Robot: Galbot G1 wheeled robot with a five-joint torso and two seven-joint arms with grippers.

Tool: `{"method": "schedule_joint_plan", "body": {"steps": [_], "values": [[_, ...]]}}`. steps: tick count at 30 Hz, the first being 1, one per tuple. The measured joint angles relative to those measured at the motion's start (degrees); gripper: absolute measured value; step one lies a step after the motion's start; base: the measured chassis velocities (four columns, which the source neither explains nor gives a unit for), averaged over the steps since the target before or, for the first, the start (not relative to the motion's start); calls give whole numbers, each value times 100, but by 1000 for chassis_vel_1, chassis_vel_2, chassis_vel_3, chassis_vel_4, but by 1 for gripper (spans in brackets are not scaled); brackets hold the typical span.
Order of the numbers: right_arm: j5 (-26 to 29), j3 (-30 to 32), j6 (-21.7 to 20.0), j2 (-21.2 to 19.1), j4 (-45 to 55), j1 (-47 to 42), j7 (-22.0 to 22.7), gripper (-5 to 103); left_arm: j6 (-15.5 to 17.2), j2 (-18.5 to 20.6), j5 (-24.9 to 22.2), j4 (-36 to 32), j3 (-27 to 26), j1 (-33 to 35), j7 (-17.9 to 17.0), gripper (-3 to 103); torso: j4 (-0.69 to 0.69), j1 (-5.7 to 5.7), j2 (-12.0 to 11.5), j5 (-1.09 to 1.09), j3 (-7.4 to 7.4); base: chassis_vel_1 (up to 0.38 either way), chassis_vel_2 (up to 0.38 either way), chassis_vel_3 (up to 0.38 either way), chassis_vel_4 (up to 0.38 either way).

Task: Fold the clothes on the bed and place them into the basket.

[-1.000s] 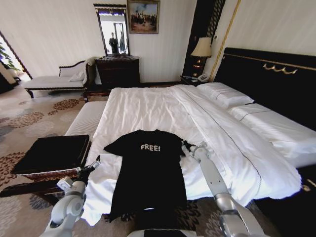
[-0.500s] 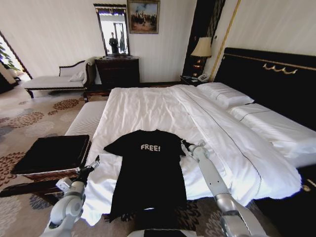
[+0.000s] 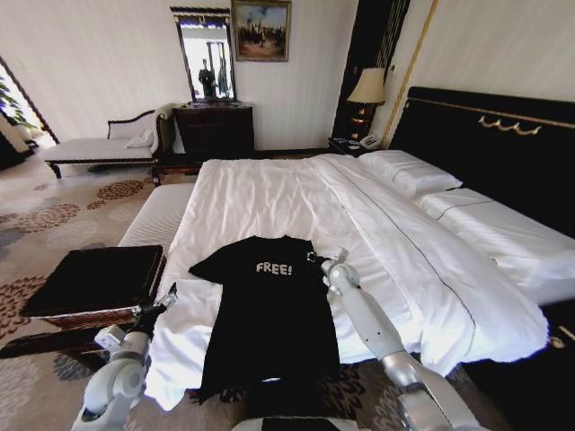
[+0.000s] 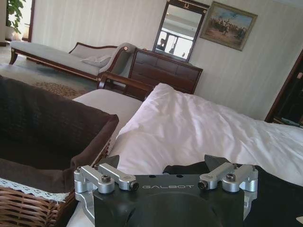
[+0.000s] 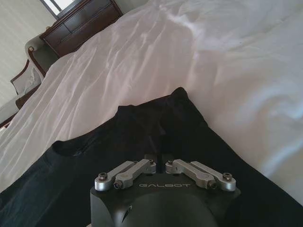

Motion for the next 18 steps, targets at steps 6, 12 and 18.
{"method": "schedule_joint_plan", "body": {"steps": [6,12,18], "values": [[-290,-165,129,-52,417,-191,-30,21,-2,-4,-1,-3,-10,12,3,100,-1,1,0,-1,0,0,0,0,0],[-616,-252,194,-349,1393,-728,-50,43,-2,-26,13,-33,21,-7,1,100,-1,0,0,-1,0,0,0,0,0],[-1238,414,664,-621,1808,-1417,-107,65,-1,-26,20,-80,37,17,-4,100,-1,0,0,0,-1,0,0,0,0]]}}
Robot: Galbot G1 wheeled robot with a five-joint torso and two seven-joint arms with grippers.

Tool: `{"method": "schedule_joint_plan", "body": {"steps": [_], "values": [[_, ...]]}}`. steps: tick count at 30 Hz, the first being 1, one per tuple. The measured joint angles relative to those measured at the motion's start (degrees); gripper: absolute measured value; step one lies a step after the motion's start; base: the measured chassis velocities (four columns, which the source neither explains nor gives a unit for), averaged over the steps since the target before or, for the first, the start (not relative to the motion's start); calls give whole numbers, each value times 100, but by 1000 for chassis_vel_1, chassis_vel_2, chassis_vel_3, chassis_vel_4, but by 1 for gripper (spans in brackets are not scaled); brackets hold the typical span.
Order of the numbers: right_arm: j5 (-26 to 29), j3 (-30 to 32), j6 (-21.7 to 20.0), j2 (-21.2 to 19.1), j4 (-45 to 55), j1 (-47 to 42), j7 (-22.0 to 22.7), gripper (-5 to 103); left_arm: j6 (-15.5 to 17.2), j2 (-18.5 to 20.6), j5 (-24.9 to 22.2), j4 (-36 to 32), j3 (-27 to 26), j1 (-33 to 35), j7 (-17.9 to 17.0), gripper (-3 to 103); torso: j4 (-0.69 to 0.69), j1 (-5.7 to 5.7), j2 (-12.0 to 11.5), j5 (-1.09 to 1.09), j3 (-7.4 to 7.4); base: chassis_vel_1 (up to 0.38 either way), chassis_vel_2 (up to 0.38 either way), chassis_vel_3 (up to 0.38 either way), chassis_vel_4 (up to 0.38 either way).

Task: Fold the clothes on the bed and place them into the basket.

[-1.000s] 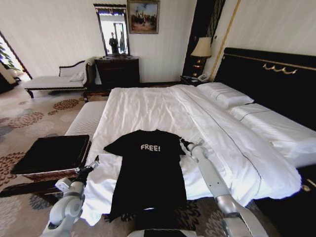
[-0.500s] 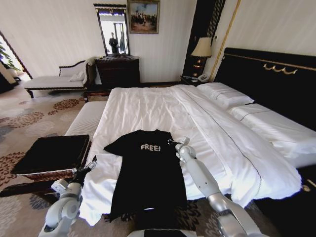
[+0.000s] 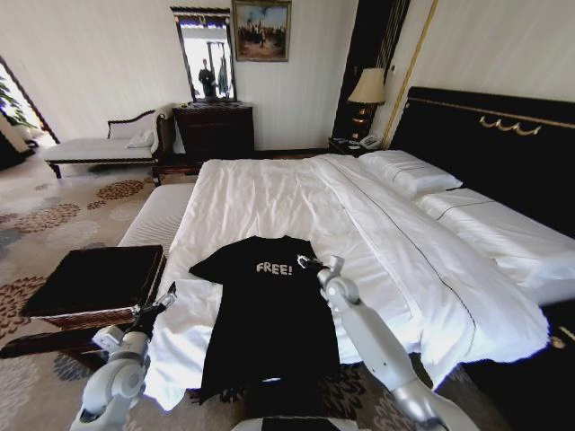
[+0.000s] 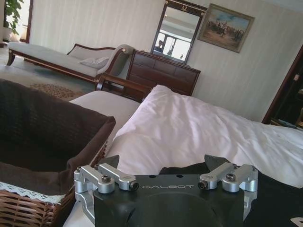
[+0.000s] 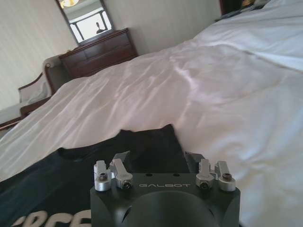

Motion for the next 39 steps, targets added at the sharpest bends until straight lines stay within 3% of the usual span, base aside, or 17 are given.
{"method": "schedule_joint_plan", "body": {"steps": [5,7,9,11,16,28,39], "values": [[-638,647,296,-273,4,-503,-100,86,-1,-26,45,-9,77,15,2,100,-2,0,0,-1,0,0,0,0,0],[-772,720,346,-313,4,-598,-132,86,-1,-38,55,-9,91,15,2,100,-2,0,0,0,0,0,0,0,0],[-1142,804,514,-385,-73,-823,-253,96,-2,-55,79,-14,138,0,3,100,-2,0,0,0,0,0,0,0,0],[-1286,753,566,-350,-158,-898,-308,99,-2,-58,91,-14,164,-24,3,100,-1,-1,0,0,0,0,0,0,0],[-1533,547,640,-190,-351,-884,-406,100,-2,-61,101,-45,173,-40,-16,100,2,0,0,0,1,0,0,0,0],[-1548,207,653,-148,-506,-571,-498,100,-4,-78,88,-41,82,32,-11,100,1,0,0,-1,1,0,0,0,0],[-1961,-528,714,-603,-305,-556,-652,100,-16,-82,43,3,20,50,18,100,0,0,0,-1,1,0,0,0,0]]}}
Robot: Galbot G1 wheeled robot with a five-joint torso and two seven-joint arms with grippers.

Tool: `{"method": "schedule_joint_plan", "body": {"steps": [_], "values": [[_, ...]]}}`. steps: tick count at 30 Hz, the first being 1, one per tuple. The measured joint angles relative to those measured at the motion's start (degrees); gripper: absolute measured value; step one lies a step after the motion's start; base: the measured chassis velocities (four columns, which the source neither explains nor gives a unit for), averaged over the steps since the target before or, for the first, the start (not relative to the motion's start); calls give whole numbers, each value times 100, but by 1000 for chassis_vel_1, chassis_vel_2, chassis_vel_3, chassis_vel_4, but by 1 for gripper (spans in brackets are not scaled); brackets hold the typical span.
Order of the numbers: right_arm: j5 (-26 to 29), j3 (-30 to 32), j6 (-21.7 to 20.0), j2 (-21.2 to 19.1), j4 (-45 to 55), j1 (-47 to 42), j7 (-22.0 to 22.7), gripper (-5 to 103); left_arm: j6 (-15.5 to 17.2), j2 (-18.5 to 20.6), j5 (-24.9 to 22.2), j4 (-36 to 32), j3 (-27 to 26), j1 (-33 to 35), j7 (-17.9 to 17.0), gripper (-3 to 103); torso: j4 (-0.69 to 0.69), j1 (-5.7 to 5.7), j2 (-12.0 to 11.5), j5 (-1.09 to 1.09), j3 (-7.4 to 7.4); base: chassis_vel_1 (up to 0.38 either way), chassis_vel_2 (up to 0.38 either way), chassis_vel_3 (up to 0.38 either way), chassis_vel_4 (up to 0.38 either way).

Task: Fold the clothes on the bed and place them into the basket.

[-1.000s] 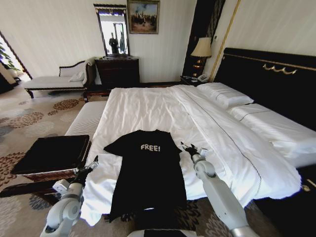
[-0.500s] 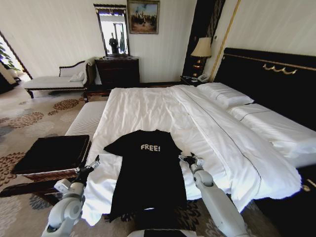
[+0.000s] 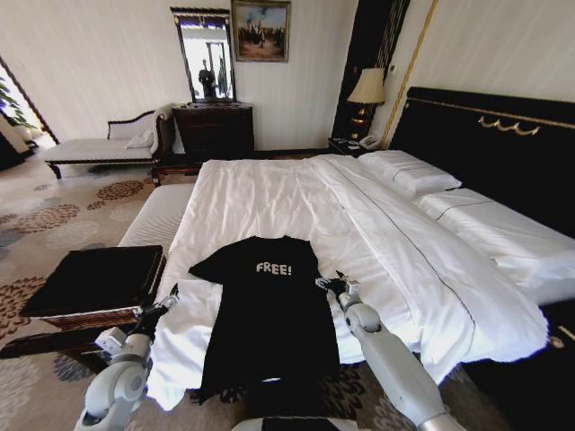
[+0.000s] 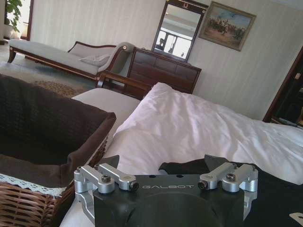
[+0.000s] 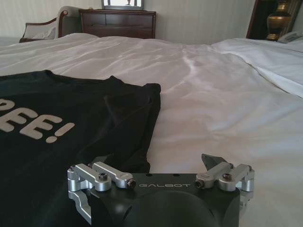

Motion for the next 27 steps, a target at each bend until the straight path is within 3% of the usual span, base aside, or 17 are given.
{"method": "schedule_joint_plan", "body": {"steps": [6,16,27], "values": [[-427,-156,199,-217,150,-82,-51,100,-2,-9,-4,16,12,8,24,100,0,0,0,1,0,0,0,0,0],[-173,170,271,-291,-105,175,42,100,-3,-22,-6,12,9,14,26,100,-1,0,0,0,0,0,0,0,0],[-207,-207,307,-117,-929,932,-17,100,-4,7,-13,-15,23,-1,26,100,0,0,0,1,1,0,0,0,0]]}}
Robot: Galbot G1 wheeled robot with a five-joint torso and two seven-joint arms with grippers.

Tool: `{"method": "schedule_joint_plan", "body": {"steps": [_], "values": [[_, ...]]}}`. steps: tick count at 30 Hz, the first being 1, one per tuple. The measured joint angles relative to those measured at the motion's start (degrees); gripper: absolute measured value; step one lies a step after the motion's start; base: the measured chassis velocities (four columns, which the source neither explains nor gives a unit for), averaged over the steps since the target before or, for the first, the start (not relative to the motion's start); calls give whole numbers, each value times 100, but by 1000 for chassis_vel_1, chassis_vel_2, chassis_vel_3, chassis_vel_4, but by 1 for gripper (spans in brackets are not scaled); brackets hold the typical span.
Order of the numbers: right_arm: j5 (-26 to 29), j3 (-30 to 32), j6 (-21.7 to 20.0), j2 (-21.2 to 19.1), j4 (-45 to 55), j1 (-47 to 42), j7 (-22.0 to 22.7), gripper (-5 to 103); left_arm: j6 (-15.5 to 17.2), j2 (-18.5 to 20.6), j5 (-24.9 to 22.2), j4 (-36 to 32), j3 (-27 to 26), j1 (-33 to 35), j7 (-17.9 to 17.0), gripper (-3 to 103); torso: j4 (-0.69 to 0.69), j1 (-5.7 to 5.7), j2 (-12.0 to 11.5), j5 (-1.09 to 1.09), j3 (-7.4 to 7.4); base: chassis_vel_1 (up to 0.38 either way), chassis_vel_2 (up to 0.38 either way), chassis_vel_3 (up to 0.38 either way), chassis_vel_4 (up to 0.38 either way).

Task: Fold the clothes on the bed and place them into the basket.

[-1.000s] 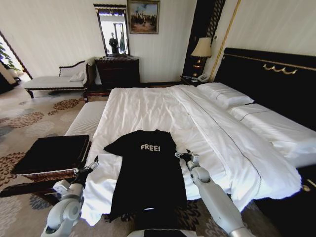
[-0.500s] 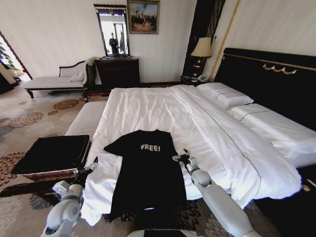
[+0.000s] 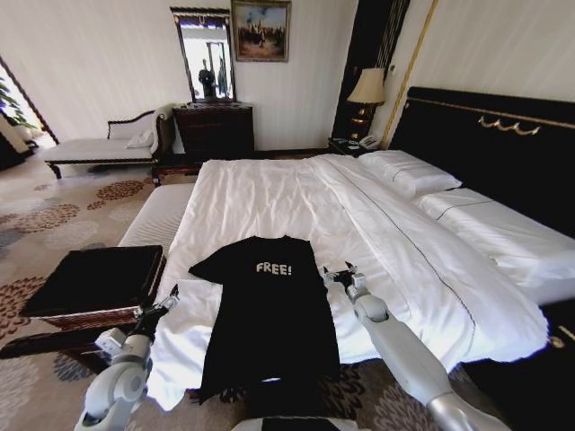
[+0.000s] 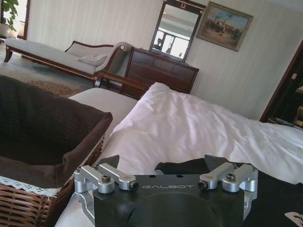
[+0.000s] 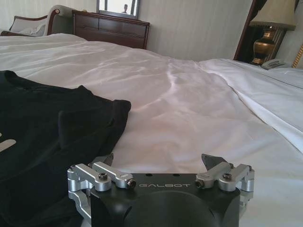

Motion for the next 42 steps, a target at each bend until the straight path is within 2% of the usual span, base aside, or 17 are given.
{"method": "schedule_joint_plan", "body": {"steps": [10,20,22,24,27,31,37,40,42], "values": [[-145,-419,3,125,-200,321,-27,100,-8,35,-43,1,-75,42,20,100,0,0,0,0,0,0,0,0,0],[-312,-838,-36,-175,346,108,-51,100,-37,-11,-35,42,-57,48,54,100,-1,0,0,-1,-1,0,0,0,0],[-315,-843,-34,-186,415,80,-50,100,-37,-11,-28,41,-53,43,54,100,-2,0,0,0,-1,0,0,0,0],[38,-673,-78,-128,721,-62,45,100,-30,-12,-15,37,-24,30,54,100,1,1,0,1,0,0,0,0,0],[273,-475,-104,-113,981,-221,158,100,-25,9,7,72,52,-28,54,100,1,0,0,-1,-1,0,0,0,0],[301,-285,-102,-138,1166,-403,239,100,0,49,-23,185,172,-216,31,100,0,-1,0,-1,-1,0,0,0,0],[317,-62,-95,-197,1325,-711,346,100,177,106,-500,640,449,-806,-170,100,-5,0,0,-2,-1,0,0,0,0],[333,-116,-95,-238,1330,-705,371,100,241,87,-767,1072,532,-1076,-194,100,5,0,0,3,-1,0,0,0,0],[345,-115,-95,-265,1343,-705,388,100,245,85,-793,1199,583,-1166,-194,100,4,0,0,0,-1,0,0,0,0]]}}
